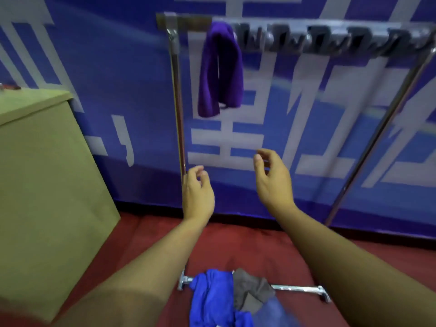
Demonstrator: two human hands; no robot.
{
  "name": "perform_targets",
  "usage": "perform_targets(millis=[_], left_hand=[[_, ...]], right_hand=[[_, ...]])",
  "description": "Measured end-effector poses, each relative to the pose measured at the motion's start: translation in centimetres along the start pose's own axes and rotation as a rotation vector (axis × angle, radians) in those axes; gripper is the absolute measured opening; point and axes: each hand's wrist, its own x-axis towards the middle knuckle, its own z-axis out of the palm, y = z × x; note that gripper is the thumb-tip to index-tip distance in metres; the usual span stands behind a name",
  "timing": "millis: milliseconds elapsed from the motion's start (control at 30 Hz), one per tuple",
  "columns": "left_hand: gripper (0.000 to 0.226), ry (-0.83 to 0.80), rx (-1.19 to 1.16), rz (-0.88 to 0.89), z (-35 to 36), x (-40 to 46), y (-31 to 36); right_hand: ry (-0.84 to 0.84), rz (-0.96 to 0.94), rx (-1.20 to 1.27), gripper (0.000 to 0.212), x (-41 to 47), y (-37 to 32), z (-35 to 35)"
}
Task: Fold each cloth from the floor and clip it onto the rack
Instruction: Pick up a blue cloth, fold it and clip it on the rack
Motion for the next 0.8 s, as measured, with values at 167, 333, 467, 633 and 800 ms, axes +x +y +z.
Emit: perform_targets(millis=[167,333,467,633,800], left_hand=[[0.023,-0.32,0.106,-0.105,3.4,-7.5,-10.9],[0.021,-0.532,0.205,-0.337,4.9,-13.4,-19.4],[0.021,-0.569,0.291,-0.455,5.4,-16.1,-24.1],[0.021,-0.609,0.395,-0.552,6.0,-18.3,-28.5],[0.018,-0.724,0.478,-0.585,6.2,-20.5,-31.7]], right_hand=[[-0.177,0.143,-0.134,0.027,-8.6,11.1,1.7],[-0.361,0.344,-0.184,0.026,-16.1,20.5,3.0],[-0.452,0.516,-0.197,0.031,-20.4,26.3,3.9],[-0.561,0.681,-0.237,0.029,-25.2,31.9,6.1],[-0.769,0.744,-0.322,0.031,-31.1,38.6,8.8]])
